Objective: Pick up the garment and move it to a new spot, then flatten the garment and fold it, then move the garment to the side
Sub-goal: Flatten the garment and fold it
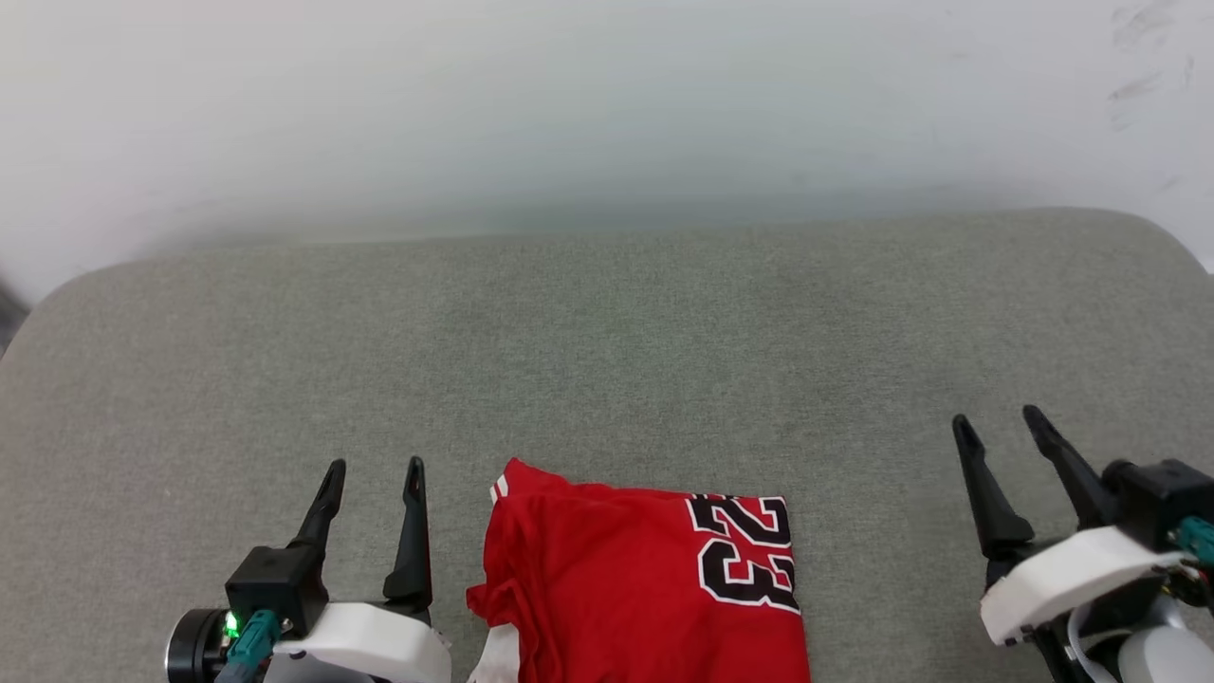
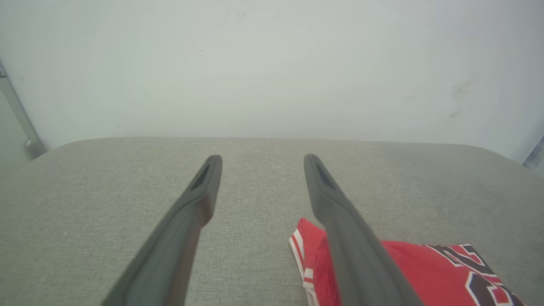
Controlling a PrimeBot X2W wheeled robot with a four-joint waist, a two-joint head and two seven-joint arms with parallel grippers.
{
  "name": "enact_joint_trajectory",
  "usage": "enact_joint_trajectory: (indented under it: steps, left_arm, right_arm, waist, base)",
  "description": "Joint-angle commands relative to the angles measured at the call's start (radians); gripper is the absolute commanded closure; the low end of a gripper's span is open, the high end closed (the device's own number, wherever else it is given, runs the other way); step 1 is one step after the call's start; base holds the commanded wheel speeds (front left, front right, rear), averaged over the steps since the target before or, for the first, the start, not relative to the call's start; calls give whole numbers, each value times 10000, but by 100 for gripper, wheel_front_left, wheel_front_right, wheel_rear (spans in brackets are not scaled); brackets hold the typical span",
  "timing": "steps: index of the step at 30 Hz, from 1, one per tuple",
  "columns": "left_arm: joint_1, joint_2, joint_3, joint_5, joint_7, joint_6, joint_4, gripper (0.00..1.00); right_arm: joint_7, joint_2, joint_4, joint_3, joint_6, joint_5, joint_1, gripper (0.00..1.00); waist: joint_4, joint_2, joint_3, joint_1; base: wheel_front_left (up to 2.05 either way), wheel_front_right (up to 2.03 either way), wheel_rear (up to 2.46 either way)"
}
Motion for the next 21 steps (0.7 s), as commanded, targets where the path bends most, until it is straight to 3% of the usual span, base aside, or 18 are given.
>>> enact_joint_trajectory:
  steps: [1, 9, 21]
  left_arm:
    - [206, 9, 56, -17, -40, 56, 31, 0]
    - [813, 106, 443, 29, -80, 59, 66, 0]
    - [1319, -87, 808, 362, -93, -4, -101, 0]
  right_arm:
    - [-34, 222, -394, -279, 0, -313, 334, 0]
    - [446, 1274, -2772, -845, 0, -1429, 1957, 0]
    - [1137, 1755, -4024, -1141, 0, -1512, 2984, 0]
  waist:
    - [-87, 0, -122, 0]
    - [-238, 0, -420, 0]
    - [-128, 0, -566, 0]
  base:
    - [0, 0, 0]
    - [0, 0, 0]
    - [0, 0, 0]
